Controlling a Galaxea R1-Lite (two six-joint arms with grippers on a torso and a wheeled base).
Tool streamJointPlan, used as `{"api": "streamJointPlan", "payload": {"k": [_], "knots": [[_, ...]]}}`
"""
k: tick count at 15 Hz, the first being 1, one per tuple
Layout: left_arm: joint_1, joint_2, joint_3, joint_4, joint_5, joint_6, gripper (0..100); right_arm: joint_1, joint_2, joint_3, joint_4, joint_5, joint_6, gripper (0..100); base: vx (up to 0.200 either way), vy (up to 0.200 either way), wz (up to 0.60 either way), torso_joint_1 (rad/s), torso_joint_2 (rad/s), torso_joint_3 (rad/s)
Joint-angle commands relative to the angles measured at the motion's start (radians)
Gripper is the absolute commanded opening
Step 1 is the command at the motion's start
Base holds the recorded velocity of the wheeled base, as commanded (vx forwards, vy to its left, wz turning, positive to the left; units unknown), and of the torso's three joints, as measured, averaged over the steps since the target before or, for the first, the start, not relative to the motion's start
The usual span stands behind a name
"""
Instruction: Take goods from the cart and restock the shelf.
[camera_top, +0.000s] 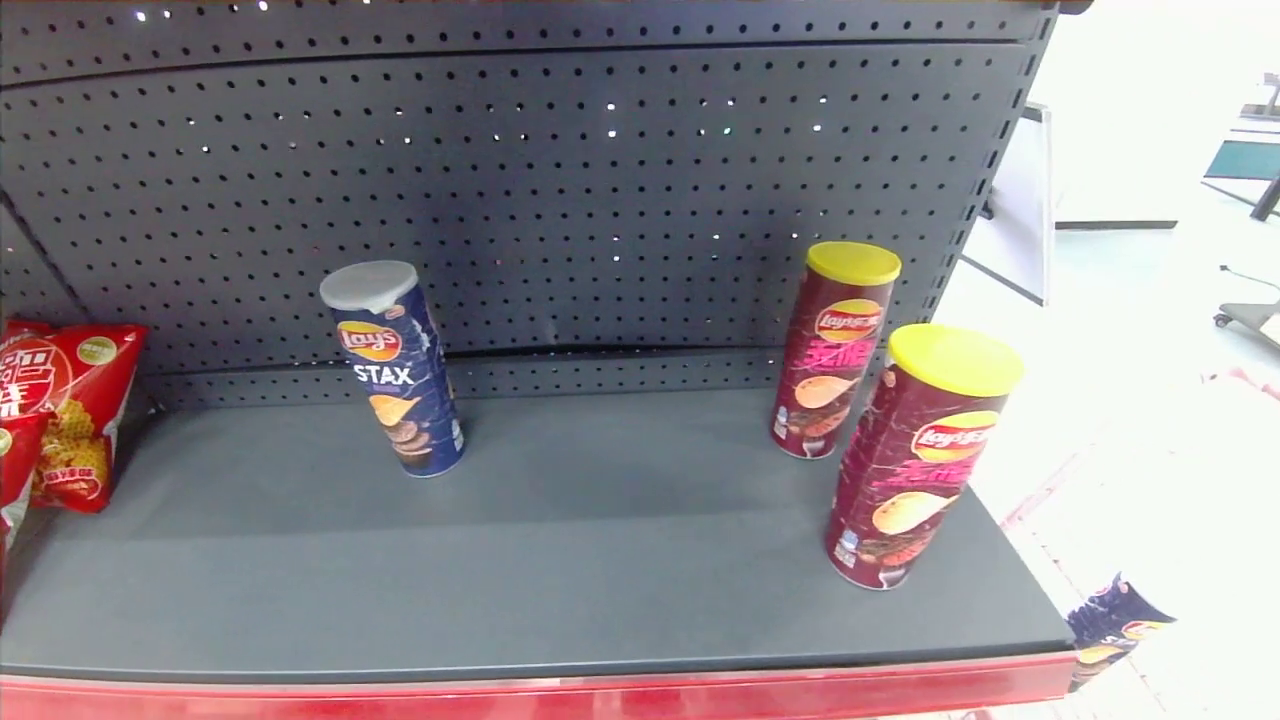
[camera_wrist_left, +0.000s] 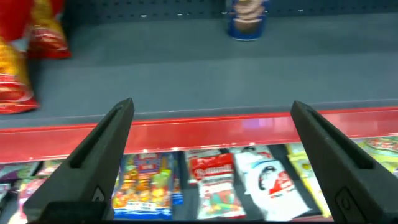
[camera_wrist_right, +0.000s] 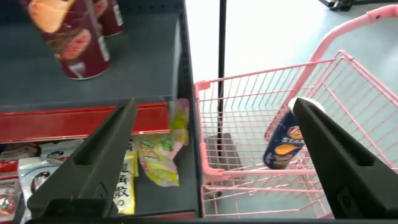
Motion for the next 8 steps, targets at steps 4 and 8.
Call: {"api": "streamJointPlan", "payload": {"k": [4,8], "knots": [[0.0,0.0,0.0,0.0,0.0,-0.001,100,0.0,0.001,0.0,0.0,0.0,0.0,100,0.0,-0.2,0.0,0.0,0.0,0.001],[0.0,0.0,0.0,0.0,0.0,-0.001,100,0.0,0.001,0.0,0.0,0.0,0.0,100,0.0,-0.2,0.0,0.005,0.0,0.006]]}}
